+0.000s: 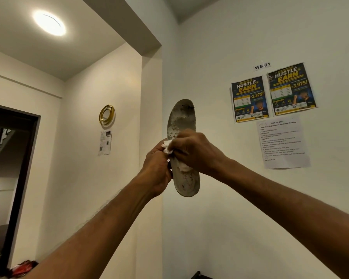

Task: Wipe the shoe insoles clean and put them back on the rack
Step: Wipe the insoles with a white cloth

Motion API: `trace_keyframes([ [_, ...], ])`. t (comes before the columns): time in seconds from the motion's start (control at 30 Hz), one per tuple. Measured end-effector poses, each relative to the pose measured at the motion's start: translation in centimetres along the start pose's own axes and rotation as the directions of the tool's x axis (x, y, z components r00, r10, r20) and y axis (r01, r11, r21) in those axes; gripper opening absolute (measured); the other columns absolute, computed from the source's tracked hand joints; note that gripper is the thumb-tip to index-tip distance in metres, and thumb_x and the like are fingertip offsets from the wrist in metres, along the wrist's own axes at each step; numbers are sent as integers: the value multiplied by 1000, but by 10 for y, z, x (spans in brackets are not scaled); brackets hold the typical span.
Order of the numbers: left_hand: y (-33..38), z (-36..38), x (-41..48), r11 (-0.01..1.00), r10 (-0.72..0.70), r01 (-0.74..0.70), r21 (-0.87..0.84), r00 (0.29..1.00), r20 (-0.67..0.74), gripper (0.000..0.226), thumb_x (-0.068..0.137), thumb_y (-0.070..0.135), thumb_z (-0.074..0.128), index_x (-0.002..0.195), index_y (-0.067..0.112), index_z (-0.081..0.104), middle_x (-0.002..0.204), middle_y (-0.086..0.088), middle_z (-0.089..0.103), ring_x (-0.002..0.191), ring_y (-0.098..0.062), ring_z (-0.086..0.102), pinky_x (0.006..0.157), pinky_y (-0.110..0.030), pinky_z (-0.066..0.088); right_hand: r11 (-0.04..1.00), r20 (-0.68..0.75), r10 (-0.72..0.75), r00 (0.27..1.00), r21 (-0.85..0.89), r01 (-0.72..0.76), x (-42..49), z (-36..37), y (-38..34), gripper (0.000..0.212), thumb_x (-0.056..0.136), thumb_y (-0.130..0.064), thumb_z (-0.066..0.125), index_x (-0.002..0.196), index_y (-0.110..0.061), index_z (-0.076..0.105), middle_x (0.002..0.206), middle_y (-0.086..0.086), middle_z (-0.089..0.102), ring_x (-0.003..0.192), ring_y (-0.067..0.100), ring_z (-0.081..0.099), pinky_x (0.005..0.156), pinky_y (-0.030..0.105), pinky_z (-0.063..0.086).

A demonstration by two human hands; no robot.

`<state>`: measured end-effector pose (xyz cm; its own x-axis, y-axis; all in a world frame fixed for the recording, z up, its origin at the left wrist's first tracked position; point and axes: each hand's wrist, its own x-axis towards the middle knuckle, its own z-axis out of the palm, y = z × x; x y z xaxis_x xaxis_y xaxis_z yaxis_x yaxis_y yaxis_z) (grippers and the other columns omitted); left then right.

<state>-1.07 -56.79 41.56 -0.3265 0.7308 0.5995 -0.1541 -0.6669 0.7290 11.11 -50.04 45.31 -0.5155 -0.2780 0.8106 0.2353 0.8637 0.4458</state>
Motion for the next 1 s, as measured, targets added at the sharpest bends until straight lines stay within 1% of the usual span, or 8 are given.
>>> trace_keyframes([
  [0.1,1,0,0,997,-30,30,-70,1000,-8,36,109,10,39,117,22,71,118,-13,72,104,-33,69,75,-44,64,997,-92,76,993,-4,-77,1,-2,5,12,87,-12,74,98,-9,76,97,11,73,87,25,66,74,36,59],
  [0.27,3,0,-1,995,-28,23,-96,999,-45,38,111,20,32,131,17,64,126,-19,67,114,-38,66,82,-51,62,1000,-2,13,1000,27,-13,-2,2,-3,10,85,-9,74,95,-8,76,93,11,71,84,24,65,71,30,55],
  [0.4,3,1,-5,995,-51,47,-85,998,-44,37,105,38,47,122,10,65,120,-21,69,107,-37,68,85,-51,60,999,-47,45,998,17,-44,-7,3,-3,10,86,-9,74,96,-6,76,94,12,71,83,25,67,71,35,59],
  [0.5,0,-2,-5,998,-25,23,-52,999,-47,31,106,31,46,116,11,67,117,-21,71,104,-34,71,79,-46,63,997,92,-49,995,59,44,-15,9,-12,14,87,-10,72,100,-8,75,99,11,70,89,23,65,75,31,57],
  [0.67,-6,-3,-1,999,29,-27,34,997,-72,38,103,3,43,129,20,66,119,-11,72,110,-33,69,88,-50,62,999,32,-20,999,49,18,-21,11,-12,20,84,-4,75,103,-7,74,97,12,70,86,23,65,71,28,54],
  [0.77,-8,-5,-2,998,18,-11,68,994,-106,43,103,0,42,132,23,64,118,-9,71,108,-31,70,85,-45,63,992,138,-120,983,52,114,-27,20,-19,15,84,-4,75,98,-6,73,98,13,69,86,23,64,71,25,52],
  [0.9,-8,-5,-2,1000,21,-19,20,992,-121,42,102,-4,44,117,26,68,108,-5,73,101,-30,71,75,-41,63,998,-4,18,1000,55,-18,-25,19,-12,16,84,-6,74,99,-8,74,92,13,69,82,26,64,66,31,54],
  [1.0,-7,-6,1,998,37,-31,53,991,-126,42,102,-2,46,126,26,65,117,-6,70,106,-30,70,84,-43,64,998,106,-68,992,22,66,-29,24,-19,14,84,-6,74,98,-7,72,95,11,68,83,22,62,67,21,46],
])
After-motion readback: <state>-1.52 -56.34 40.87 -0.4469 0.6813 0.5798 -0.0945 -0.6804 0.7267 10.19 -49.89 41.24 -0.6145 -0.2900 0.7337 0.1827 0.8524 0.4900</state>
